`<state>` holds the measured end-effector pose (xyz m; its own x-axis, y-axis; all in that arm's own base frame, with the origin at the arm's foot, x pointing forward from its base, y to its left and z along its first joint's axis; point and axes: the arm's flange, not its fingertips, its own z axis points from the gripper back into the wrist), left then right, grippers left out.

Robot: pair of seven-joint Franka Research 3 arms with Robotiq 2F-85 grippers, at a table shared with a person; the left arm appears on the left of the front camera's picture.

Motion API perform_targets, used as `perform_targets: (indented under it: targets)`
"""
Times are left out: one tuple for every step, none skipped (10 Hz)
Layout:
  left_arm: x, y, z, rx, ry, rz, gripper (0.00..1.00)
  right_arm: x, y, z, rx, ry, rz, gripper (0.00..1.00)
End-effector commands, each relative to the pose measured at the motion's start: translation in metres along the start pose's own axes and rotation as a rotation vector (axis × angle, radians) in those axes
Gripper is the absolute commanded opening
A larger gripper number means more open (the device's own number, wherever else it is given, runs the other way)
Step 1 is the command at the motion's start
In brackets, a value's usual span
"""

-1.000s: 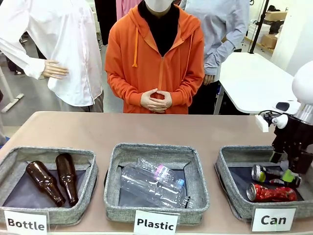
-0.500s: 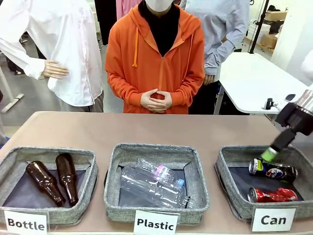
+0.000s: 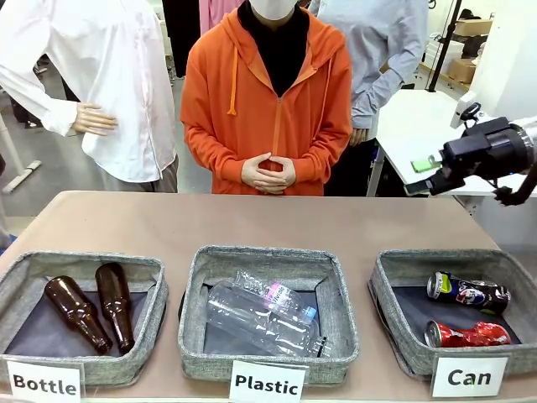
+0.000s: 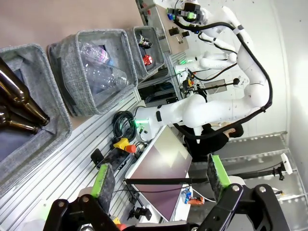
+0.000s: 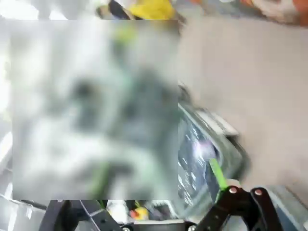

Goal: Sort the can waste into the basket.
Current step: Pick up the can waste from the table and place it in the right Fabric basket.

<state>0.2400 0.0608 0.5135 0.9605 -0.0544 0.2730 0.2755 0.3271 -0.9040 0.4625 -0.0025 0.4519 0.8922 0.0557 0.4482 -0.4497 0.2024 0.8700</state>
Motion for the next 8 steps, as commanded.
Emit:
perform_targets:
  targets:
    - [-0.001, -0.003, -0.002, -0.021, -0.004, 0.004, 1.0, -0.009, -0.012, -0.004, 0.279, -0.401, -0.187, 1.0]
    - [-0.001, -0.003, -0.002, -0.021, -0.004, 0.004, 1.0, -0.015, -0.008, -0.002, 0.276, -0.467, -0.219, 1.0]
    - [-0.001, -0.003, -0.002, -0.021, -0.004, 0.004, 1.0, -0.021, -0.004, 0.002, 0.321, -0.465, -0.17, 1.0]
    - [-0.001, -0.003, -0.002, -0.021, -0.004, 0.004, 1.0, -0.006, -0.016, 0.003, 0.177, -0.242, -0.145, 1.0]
    - [-0.001, -0.003, -0.002, -0.021, -0.004, 0.004, 1.0, -0.006, -0.016, 0.003, 0.177, -0.242, -0.145, 1.0]
    - [-0.001, -0.003, -0.002, -0.021, -0.004, 0.004, 1.0, -0.006, -0.016, 0.003, 0.177, -0.242, -0.145, 1.0]
    - [-0.001, -0.003, -0.002, -0.021, -0.004, 0.004, 1.0, -0.006, -0.016, 0.003, 0.177, -0.242, -0.145, 1.0]
    - [-0.001, -0.003, -0.002, -0.021, -0.004, 0.004, 1.0, -0.006, -0.016, 0.003, 0.177, -0.242, -0.145, 1.0]
